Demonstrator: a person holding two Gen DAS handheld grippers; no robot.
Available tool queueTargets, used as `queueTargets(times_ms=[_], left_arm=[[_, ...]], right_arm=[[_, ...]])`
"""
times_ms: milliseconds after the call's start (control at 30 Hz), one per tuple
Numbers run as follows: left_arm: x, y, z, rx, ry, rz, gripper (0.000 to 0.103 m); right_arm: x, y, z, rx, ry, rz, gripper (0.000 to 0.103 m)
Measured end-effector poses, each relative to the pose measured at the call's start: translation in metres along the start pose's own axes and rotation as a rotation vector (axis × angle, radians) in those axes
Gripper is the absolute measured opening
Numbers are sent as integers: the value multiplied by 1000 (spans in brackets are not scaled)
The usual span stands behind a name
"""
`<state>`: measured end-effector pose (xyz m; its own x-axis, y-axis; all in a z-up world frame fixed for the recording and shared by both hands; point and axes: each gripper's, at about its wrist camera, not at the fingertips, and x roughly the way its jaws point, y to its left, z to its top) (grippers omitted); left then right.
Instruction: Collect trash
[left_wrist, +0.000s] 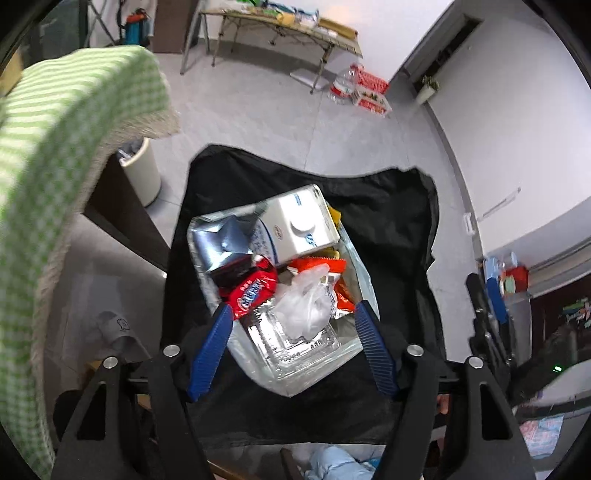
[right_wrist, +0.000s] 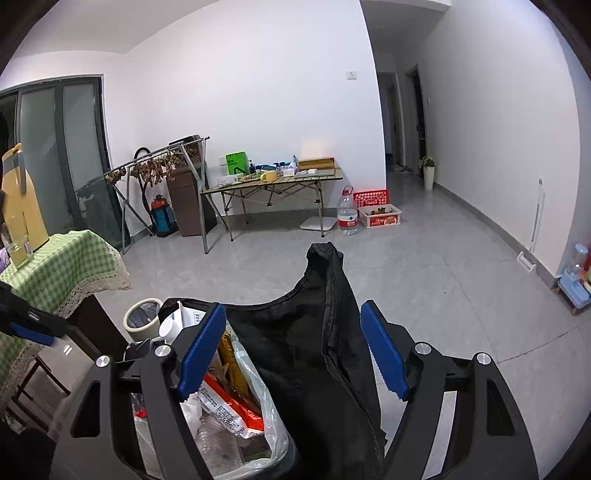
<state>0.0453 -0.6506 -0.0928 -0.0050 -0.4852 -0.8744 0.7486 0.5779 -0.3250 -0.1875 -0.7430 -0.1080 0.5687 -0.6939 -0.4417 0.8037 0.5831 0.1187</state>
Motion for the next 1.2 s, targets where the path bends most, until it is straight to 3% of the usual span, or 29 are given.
queueTargets(times_ms=[100,467,700,833,1200], left_arm=[[-20,9,-5,-9,-39,-2,67],[-119,48,-20,-9,-274,116,73],[-200,94,-35,-93,-480,189,81],[-245,127,-60,-133,-575,261,84],[-355,221,-146,-299,-745,414,87]], right_arm=[[1,5,-1,-27,5,-6,72],[4,27,7,-116,44,-38,72],[-37,95,67,-170,-103,104,76],[-58,141,93,-187,-170,205,77],[-117,275,129,-210,-284,435,82]])
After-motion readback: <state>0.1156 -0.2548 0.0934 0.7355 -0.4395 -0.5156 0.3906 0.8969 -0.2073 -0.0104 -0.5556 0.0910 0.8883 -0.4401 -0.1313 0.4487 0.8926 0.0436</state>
